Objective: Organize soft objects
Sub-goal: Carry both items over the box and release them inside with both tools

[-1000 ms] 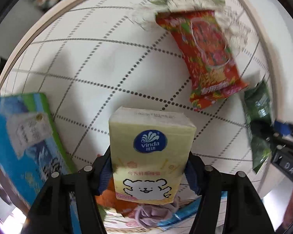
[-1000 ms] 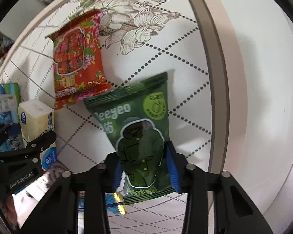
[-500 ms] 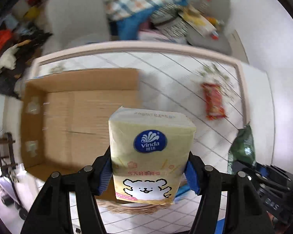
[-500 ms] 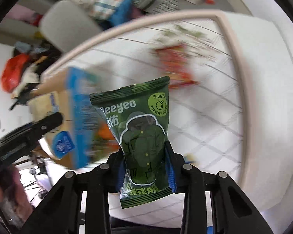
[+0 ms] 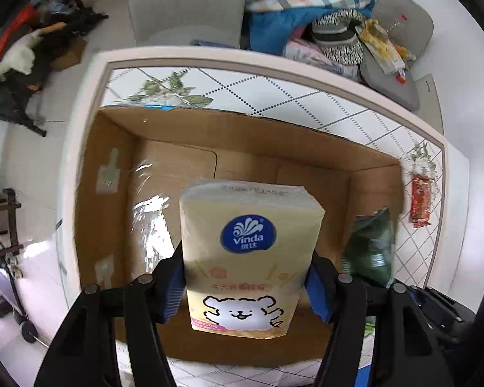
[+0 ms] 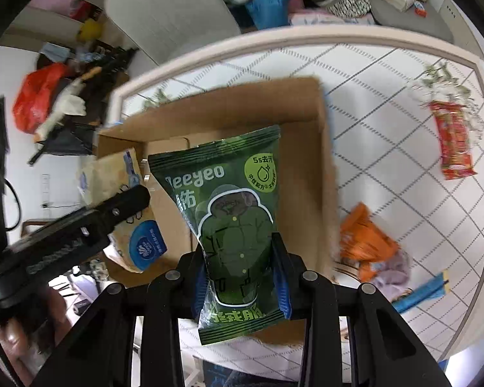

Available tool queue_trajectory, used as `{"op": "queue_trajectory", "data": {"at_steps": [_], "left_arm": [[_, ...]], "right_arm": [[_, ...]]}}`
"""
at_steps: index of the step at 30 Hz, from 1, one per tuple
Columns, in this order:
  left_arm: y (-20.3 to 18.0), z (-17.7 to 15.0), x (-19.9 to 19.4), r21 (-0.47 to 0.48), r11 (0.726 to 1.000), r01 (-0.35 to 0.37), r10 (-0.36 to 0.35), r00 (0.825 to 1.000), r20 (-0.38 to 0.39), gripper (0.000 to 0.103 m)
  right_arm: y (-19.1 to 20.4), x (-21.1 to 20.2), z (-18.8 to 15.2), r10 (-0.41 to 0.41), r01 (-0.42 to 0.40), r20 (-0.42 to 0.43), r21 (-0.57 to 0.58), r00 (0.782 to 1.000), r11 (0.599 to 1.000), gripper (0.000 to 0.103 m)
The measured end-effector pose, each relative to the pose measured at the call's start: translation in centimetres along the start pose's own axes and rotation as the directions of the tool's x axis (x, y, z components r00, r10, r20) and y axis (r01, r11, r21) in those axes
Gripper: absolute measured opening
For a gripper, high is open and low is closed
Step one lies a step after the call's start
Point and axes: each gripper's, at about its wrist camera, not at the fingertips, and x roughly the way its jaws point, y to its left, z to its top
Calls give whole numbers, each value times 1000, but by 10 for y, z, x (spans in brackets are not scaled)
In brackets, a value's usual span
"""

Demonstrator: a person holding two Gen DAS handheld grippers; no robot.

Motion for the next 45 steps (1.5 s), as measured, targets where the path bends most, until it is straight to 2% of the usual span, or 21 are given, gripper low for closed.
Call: {"op": "queue_trajectory", "data": {"at_steps": [4,6,11,13,14,15,17,18,19,20,21,23,28,34,39,42,45], "left_arm": [[8,18,35,27,999,36,-35,998,-61,61],[10,25,49,37,998,51,-48,995,-82,61],[5,31,67,87,996,36,-26,993,-111,62],[2,32,70,115,993,21,-6,992,-124,62],[0,32,71,128,992,19,-2,991,-132,63],[0,32,69,131,991,22,-5,992,-126,65],[2,31,63,135,991,20,-6,995,-102,75],[2,29,59,143,990,17,-4,996,-91,88],[3,28,55,147,989,4,8,997,-78,95],[4,25,50,152,988,-9,18,998,-58,95],[6,21,44,156,987,-23,29,999,-34,95],[9,13,35,161,986,-48,50,999,-3,98],[14,-17,9,180,980,-90,79,995,67,101],[9,-51,-18,171,980,-103,81,988,132,102],[-9,-75,-47,163,981,-107,76,979,189,102],[-40,-88,-69,182,974,-132,89,970,225,102],[-83,-100,-80,212,971,-112,66,974,217,102]], "right_arm": [[8,44,15,-85,85,-22,22,996,996,37],[9,58,20,-103,103,-30,31,994,994,37],[9,84,34,-154,153,3,34,988,988,38],[8,88,38,-145,144,9,35,989,989,52],[7,89,39,-141,140,13,37,990,989,63],[8,88,39,-140,139,20,37,990,990,71],[11,85,36,-168,167,38,24,985,986,77],[13,83,33,-184,184,48,13,982,983,80],[17,78,31,-191,191,55,6,980,982,81],[19,75,26,-215,216,60,-3,975,976,85],[21,73,26,-222,223,61,-7,973,975,92],[22,66,20,-223,225,70,-26,972,974,100],[27,50,-1,-270,276,86,-59,959,959,103],[21,12,-39,-243,254,117,-90,963,963,103],[12,-19,-66,-156,171,146,-102,977,980,103],[-12,-42,-77,-103,115,159,-66,982,991,103],[-64,-74,-88,-68,64,177,25,982,998,103]]}}
